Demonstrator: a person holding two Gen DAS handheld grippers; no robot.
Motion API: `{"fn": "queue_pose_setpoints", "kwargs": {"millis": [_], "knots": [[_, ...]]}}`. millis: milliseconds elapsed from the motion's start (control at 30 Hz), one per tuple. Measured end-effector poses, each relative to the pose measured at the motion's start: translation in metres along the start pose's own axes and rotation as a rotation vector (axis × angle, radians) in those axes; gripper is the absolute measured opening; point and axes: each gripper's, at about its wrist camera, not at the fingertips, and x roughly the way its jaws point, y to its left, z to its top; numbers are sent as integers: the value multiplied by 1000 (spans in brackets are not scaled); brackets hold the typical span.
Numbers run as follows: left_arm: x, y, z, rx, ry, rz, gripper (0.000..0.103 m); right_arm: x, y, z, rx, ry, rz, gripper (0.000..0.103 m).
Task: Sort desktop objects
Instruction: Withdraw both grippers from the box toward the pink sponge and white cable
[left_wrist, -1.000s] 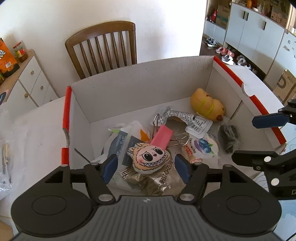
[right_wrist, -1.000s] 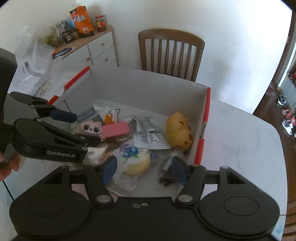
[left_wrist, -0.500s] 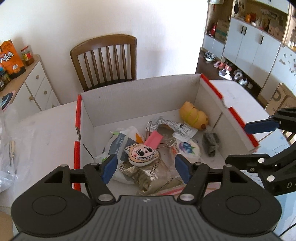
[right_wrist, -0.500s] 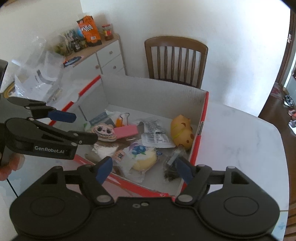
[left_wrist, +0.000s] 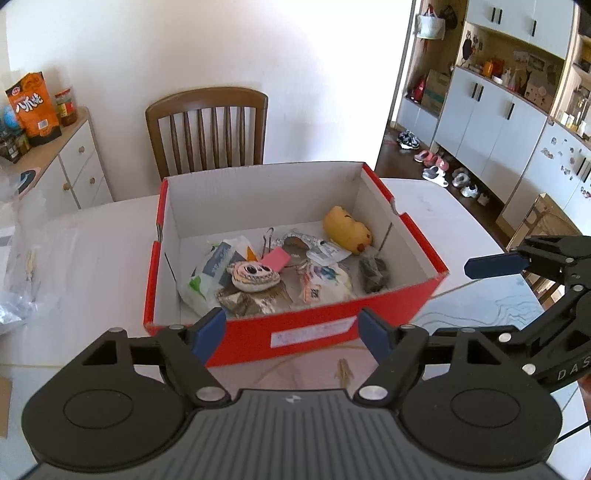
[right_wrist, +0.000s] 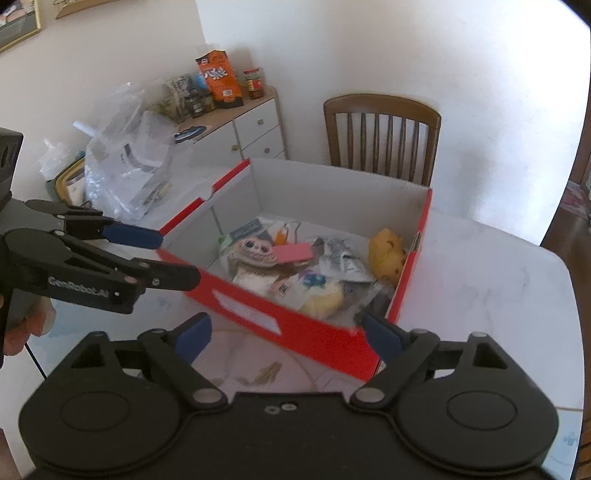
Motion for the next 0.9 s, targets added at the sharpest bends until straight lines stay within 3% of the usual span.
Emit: {"fn": "queue_pose_setpoints", "kwargs": {"millis": [267, 533, 667, 900], "knots": [[-10, -8, -24, 2, -2, -22, 83, -6, 18, -29, -64, 27, 6, 96], [-6, -17, -67, 64, 8, -66, 88, 3, 25, -61, -26, 82, -26, 96], [-2, -24, -90, 105, 15, -91, 99, 8, 22, -76, 10, 112, -57, 96], [11, -37, -123, 174, 45, -147, 100, 17, 20, -90, 62, 146, -102, 94]]}}
